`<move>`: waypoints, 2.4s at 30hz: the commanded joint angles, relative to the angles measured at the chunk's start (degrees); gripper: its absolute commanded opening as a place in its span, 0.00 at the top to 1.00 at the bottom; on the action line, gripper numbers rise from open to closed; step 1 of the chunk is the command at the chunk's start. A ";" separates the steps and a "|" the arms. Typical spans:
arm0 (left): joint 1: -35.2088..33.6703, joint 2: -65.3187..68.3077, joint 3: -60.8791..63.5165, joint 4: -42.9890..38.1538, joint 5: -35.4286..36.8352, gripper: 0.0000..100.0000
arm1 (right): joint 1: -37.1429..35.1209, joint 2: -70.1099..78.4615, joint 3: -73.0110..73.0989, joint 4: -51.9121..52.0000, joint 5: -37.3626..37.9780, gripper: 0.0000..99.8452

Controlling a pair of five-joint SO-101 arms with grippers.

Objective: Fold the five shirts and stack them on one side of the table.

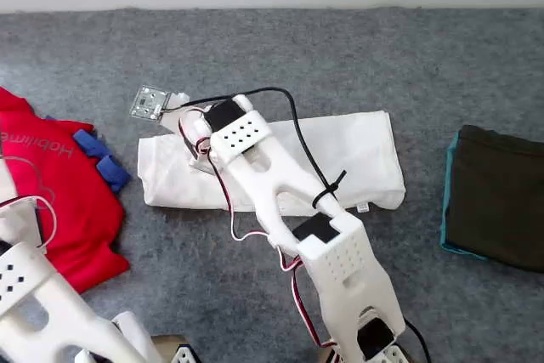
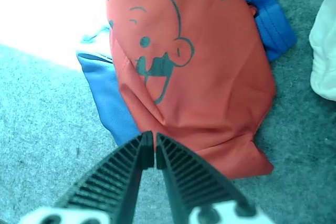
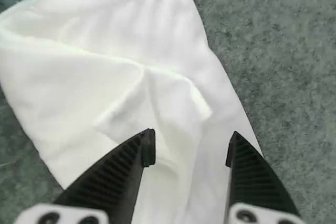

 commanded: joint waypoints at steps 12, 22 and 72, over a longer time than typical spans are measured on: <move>0.53 -1.05 -0.31 -0.44 -0.09 0.98 | -3.56 -13.14 -2.46 12.44 0.00 0.98; 0.53 -1.05 -0.31 -0.44 -0.09 0.98 | -2.95 -0.92 -2.46 -4.88 0.53 0.99; 0.53 -1.05 1.89 -0.79 -0.09 0.98 | 3.65 2.86 -2.46 26.07 -7.21 0.99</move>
